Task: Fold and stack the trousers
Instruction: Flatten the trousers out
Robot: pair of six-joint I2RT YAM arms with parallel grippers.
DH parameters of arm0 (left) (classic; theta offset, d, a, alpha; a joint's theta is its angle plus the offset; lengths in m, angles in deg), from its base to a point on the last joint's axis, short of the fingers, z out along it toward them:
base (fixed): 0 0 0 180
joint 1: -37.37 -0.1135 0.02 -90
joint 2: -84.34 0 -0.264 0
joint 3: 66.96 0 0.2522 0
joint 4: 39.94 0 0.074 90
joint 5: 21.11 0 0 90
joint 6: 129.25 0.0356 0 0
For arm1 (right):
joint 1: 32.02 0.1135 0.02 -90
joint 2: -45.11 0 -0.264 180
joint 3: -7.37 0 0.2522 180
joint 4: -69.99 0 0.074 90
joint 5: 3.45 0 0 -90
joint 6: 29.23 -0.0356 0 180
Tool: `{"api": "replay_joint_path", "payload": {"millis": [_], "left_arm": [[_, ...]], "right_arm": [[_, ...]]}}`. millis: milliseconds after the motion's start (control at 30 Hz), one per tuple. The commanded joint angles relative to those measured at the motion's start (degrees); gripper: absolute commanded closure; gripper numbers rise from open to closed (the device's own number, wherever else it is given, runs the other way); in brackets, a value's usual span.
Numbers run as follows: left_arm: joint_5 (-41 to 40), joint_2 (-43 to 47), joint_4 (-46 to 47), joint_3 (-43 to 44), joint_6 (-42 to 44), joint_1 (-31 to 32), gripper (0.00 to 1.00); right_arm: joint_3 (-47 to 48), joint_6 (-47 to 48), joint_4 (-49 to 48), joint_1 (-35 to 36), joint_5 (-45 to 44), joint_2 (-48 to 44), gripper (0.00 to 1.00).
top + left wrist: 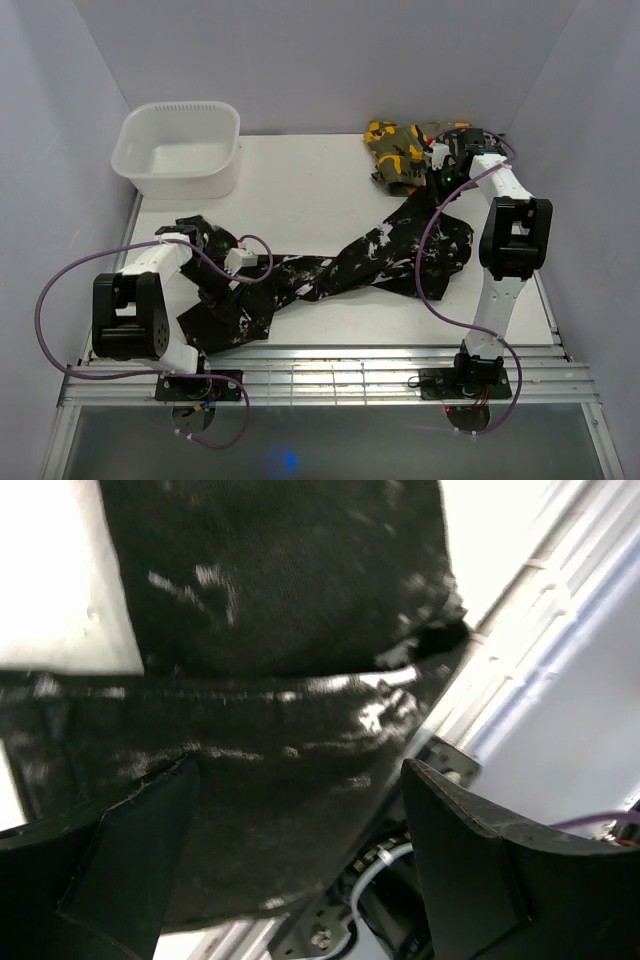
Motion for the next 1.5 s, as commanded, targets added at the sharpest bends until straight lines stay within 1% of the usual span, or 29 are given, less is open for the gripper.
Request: {"api": "replay_joint_path", "payload": {"millis": [0, 67, 133, 200, 233, 267, 300, 333, 433, 467, 533, 567, 600, 633, 667, 700, 733, 767, 900, 967, 1000, 1067, 1100, 1200, 1300, 1333, 1367, 1400, 1467], "left_arm": [[-4.4, -2.0, 8.8, -0.7, -5.2, 3.9, 0.07], [-6.4, -3.1, 13.5, -0.6, -9.1, 5.0, 0.08], [-9.3, -4.2, 16.6, 0.1, -11.1, 5.1, 0.22], [-10.8, -5.8, 17.4, 0.8, -13.4, 5.1, 0.39], [-11.7, -6.0, 18.0, 1.2, -13.9, 5.0, 0.57], [-10.6, -5.0, 16.8, 3.0, -14.4, 4.8, 0.86], [-9.7, -3.3, 15.6, 3.8, -15.1, 4.2, 1.0], [-8.6, -1.3, 14.8, 6.1, -15.3, 3.7, 1.0], [-3.1, 3.7, 10.8, 14.8, -17.4, -3.3, 1.0], [-2.8, 4.2, 10.1, 18.9, -17.5, -4.7, 1.0], [-2.6, 3.0, 9.8, 21.3, -16.9, -6.6, 1.0], [-1.8, 1.3, 8.7, 22.7, -15.8, -7.9, 1.0], [4.4, -0.1, 4.4, 23.7, -10.9, -8.0, 0.85], [9.6, -0.2, -1.5, 20.8, 0.2, -4.6, 0.21], [9.7, 0.7, -0.3, 18.7, 1.3, -1.9, 0.06], [9.2, 1.8, 2.2, 16.0, 1.3, 4.5, 0.02], [9.1, 4.1, 5.0, 14.0, 1.5, 11.2, 0.02], [3.7, 4.7, 6.7, 11.9, 0.9, 17.0, 0.02], [0.0, 3.2, 8.0, 8.2, 1.4, 26.6, 0.02], [-1.5, 2.4, 9.2, 6.6, -0.1, 30.3, 0.02], [-2.1, 2.1, 11.2, 6.0, -1.3, 34.0, 0.02], [-4.9, 1.3, 12.8, 4.5, -4.1, 37.8, 0.02], [-6.4, 0.9, 15.5, 2.6, -5.3, 41.2, 0.02], [-14.5, -0.7, 21.4, -1.0, -9.2, 45.5, 0.02], [-21.1, -3.5, 25.6, -5.9, -11.1, 45.9, 0.02], [-22.0, -4.0, 25.9, -6.5, -11.3, 45.9, 0.06], [-22.6, -4.6, 26.2, -6.6, -11.8, 45.9, 0.13], [-23.0, -4.5, 25.7, -6.6, -12.0, 45.8, 0.3], [-23.0, -3.4, 25.2, -5.5, -12.9, 45.5, 0.48]], "right_arm": [[1.7, 1.6, 1.2, -0.2, 3.0, -3.2, 0.92], [2.6, 2.6, 2.0, -0.7, 3.5, -5.3, 0.92], [3.4, 3.5, 1.9, -1.5, 4.0, -7.1, 0.92], [4.1, 5.0, 2.2, -2.4, 5.2, -10.1, 0.92], [4.4, 5.4, 2.2, -2.7, 5.6, -11.1, 0.92], [4.2, 6.7, 2.4, -3.6, 6.4, -15.5, 0.92], [3.2, 7.8, 2.3, -4.1, 6.5, -16.8, 0.92], [2.5, 9.4, 2.3, -4.6, 6.4, -19.4, 0.92], [-3.2, 13.2, -1.0, -6.5, 6.8, -28.2, 0.92], [-3.4, 14.0, -1.9, -6.6, 7.7, -29.7, 0.92], [-3.2, 14.6, -3.8, -6.6, 10.3, -32.1, 0.92], [-2.7, 17.2, -3.4, -6.6, 11.4, -33.8, 0.92], [-2.9, 20.5, -0.5, -6.6, 11.4, -35.2, 0.92], [-14.5, 32.1, 0.6, -6.7, 7.6, -44.7, 0.92], [-19.9, 34.4, -0.8, -6.7, 5.1, -47.8, 0.92], [-26.2, 36.0, -1.6, -6.7, 3.0, -50.9, 0.92], [-30.0, 36.6, -1.7, -6.7, 2.2, -52.2, 0.92], [-31.9, 37.0, -1.7, -6.7, 1.5, -53.7, 0.92], [-34.0, 37.2, -0.8, -6.7, 0.4, -55.4, 0.92], [-35.3, 37.2, -0.4, -6.7, -0.5, -55.9, 0.92], [-35.9, 37.3, -0.3, -6.7, -1.0, -56.2, 0.92], [-38.6, 38.1, -0.2, -6.7, -2.8, -57.6, 0.92], [-39.6, 38.6, -0.1, -6.7, -3.4, -58.3, 0.92], [-43.7, 40.8, -0.1, -6.7, -5.2, -61.2, 0.92], [-47.3, 43.2, 0.1, -6.7, -6.4, -64.8, 0.92], [-48.1, 43.8, 0.1, -6.7, -7.0, -65.5, 0.92], [-49.0, 45.3, 0.0, -6.7, -8.1, -66.2, 0.92], [-50.9, 46.1, 0.0, -6.7, -8.6, -67.4, 0.92], [-52.9, 47.4, -0.3, -6.7, -9.5, -68.7, 0.92]]}}
